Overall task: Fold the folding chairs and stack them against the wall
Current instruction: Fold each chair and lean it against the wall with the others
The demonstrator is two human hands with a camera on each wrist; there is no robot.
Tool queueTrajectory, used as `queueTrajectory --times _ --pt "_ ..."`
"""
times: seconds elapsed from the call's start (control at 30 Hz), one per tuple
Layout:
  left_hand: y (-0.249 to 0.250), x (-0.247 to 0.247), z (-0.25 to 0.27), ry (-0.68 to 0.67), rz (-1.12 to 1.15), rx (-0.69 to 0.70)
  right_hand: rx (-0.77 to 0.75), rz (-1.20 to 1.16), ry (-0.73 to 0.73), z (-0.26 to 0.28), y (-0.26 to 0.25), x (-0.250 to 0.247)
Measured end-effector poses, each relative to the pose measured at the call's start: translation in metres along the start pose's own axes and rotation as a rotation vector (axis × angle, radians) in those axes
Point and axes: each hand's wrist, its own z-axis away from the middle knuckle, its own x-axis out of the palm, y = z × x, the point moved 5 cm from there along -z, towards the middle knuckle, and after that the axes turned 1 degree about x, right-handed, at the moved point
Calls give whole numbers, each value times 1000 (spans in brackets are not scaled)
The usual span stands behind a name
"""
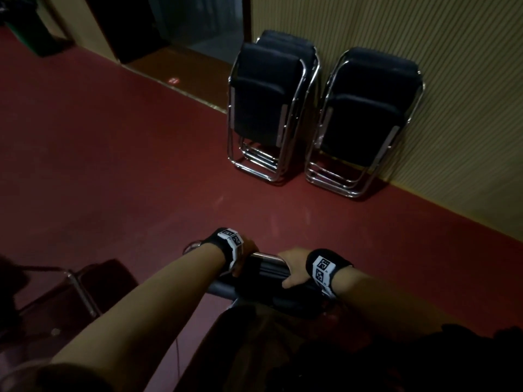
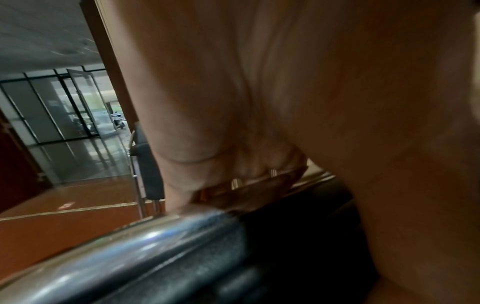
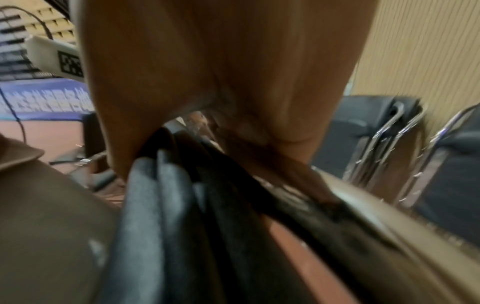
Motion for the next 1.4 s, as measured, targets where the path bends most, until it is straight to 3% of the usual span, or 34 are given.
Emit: queueTrajectory --times 0.1,0.2,0.37,0.47,0.57,0.67,0.9,1.03,1.17,1.27,1.4 --pt "-23 -57 -40 57 -1 37 71 6 28 -24 39 -49" --pt "-40 -98 -86 22 -28 91 147 -54 29 -52 78 -70" --pt "-69 -159 -159 -7 -88 190 223 -301 -50 -80 128 -112" --pt "-70 -210 -172 -22 -77 246 270 -418 -61 -77 154 -150" --pt "-58 -232 -183 -79 -84 283 325 -371 -75 -74 181 -156" --pt "-49 -238 -183 -160 -76 281 272 -389 -59 -76 198 -158" --pt "-28 -292 -195 -175 -98 172 132 -372 -126 -78 244 -201" --pt "-33 -330 -206 -72 -163 103 108 -324 -105 -85 267 -231" --pt "-45 -377 -226 -54 -188 97 117 -270 -41 -93 296 -280" --pt "-50 -416 -243 11 -224 121 155 -304 -2 -100 321 -308" --pt "-60 -450 -285 -1 -304 187 198 -296 -40 -121 351 -336"
